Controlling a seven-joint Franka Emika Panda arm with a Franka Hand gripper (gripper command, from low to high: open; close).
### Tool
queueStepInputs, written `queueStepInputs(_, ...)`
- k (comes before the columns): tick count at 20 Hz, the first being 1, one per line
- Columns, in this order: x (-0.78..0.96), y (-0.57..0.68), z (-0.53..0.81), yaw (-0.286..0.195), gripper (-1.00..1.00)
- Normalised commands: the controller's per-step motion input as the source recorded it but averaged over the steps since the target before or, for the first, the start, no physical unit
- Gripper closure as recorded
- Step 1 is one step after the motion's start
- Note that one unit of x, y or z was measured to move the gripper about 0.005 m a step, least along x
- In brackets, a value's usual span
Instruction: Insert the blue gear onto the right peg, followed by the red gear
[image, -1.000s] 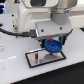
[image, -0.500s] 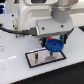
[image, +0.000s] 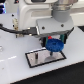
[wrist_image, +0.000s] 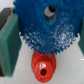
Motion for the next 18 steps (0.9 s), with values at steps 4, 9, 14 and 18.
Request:
queueStepInputs(4, 0.21, -0.10, -0.12, 0.000, 1.00)
queueStepInputs(9, 0.17, -0.12, 0.01, 0.000, 1.00)
queueStepInputs(14, 0.14, -0.01, 0.14, 0.000, 1.00)
queueStepInputs(18, 0.13, 0.00, 0.13, 0.000, 1.00)
